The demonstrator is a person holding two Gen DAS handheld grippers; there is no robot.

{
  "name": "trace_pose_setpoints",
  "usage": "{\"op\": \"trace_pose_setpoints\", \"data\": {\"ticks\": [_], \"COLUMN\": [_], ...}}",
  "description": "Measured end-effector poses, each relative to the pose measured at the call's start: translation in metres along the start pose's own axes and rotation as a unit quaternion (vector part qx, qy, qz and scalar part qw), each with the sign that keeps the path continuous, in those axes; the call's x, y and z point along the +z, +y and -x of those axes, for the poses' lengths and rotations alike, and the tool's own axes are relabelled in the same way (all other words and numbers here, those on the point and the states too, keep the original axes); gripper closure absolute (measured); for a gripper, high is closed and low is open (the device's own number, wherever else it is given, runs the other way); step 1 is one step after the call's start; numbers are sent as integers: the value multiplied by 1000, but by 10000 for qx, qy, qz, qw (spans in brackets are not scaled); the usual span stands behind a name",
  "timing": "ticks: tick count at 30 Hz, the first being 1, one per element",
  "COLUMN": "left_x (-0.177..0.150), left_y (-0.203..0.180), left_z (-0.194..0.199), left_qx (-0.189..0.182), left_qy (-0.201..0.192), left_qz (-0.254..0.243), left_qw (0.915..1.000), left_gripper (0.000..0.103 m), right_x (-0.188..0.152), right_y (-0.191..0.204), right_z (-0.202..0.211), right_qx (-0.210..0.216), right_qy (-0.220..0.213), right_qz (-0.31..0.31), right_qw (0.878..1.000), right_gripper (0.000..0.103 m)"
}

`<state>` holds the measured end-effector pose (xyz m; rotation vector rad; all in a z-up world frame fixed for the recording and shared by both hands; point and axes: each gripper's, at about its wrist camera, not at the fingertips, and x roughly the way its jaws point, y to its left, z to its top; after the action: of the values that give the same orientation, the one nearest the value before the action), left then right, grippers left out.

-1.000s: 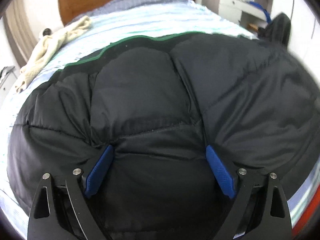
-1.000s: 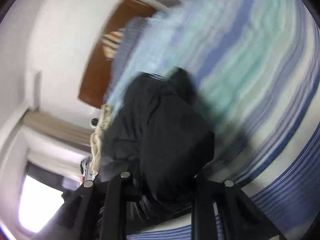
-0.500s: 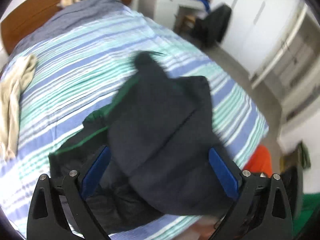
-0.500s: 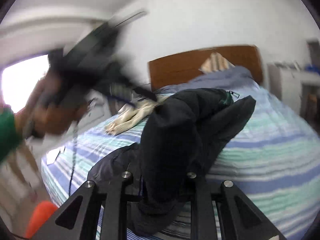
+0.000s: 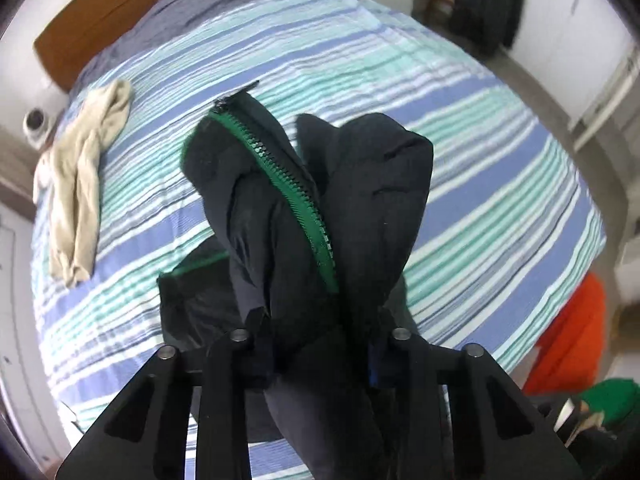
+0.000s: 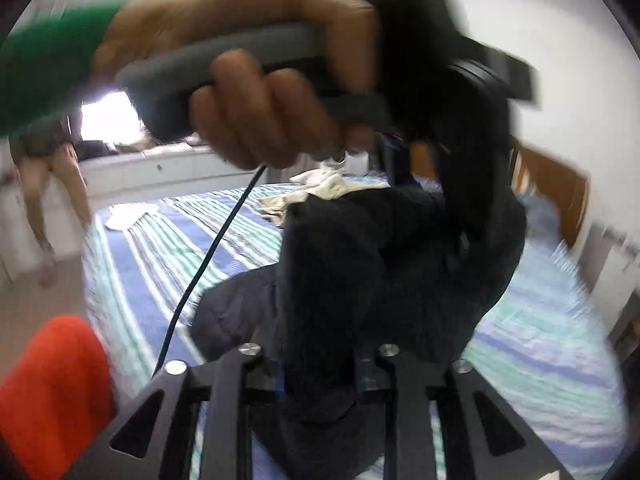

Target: Fold large clothes

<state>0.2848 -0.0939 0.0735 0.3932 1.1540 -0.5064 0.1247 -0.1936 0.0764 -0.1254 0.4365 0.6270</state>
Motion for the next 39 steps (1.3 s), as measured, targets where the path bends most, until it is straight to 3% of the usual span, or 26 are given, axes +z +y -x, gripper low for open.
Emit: {"op": "trace_pose_setpoints", "data": {"ticks": [1, 2, 6, 8, 12, 15, 20, 28, 31, 33, 36, 39], "left_x": [-5, -10, -37, -47, -73, -87, -115, -149, -156, -162, -168, -169], "left_y": [14, 22, 72, 93, 133, 148, 176, 191, 191, 195, 202, 201], "left_z": [1, 1, -17, -29, -49, -56, -91, -133, -136, -139, -146, -147], "left_qx": [-91, -146, -281, -324, -477, -649, -636, -895, -1017, -1184, -1473, -1539], "left_qy": [-50, -93, -215, -181, -286, -347, -63, -245, -385, -445, -510, -530], "left_qz": [107, 183, 536, 835, 1334, 1613, 2131, 3216, 3346, 3452, 3549, 3538], "left_qw": [9999, 9997, 9979, 9958, 9895, 9842, 9749, 9423, 9361, 9300, 9218, 9211], "left_gripper": [72, 72, 70, 69, 65, 61, 55, 47, 47, 47, 47, 47], "right_x": [-3, -6, -17, -17, -1, 6, -33, -44, -22, 1, 45, 93], "right_y": [-10, -22, -68, -78, -57, -29, 0, 12, 5, -19, -51, -72], "right_z": [9, 20, 34, 18, -25, -72, -167, -192, -191, -182, -186, -231], "right_qx": [404, 621, 680, 773, 1318, 1736, 1413, 1114, 1304, 1397, 1093, 807], "right_qy": [-24, -122, -157, 29, 197, 556, 1830, 2215, 2644, 2608, 2362, 2407], "right_qz": [-308, -612, -1705, -1940, -1796, -1610, -1557, -1348, -1590, -1996, -2176, -1837], "right_qw": [9987, 9961, 9829, 9780, 9747, 9700, 9604, 9594, 9422, 9341, 9407, 9496], "right_gripper": [45, 43, 43, 69, 72, 72, 79, 82, 81, 79, 78, 74]}}
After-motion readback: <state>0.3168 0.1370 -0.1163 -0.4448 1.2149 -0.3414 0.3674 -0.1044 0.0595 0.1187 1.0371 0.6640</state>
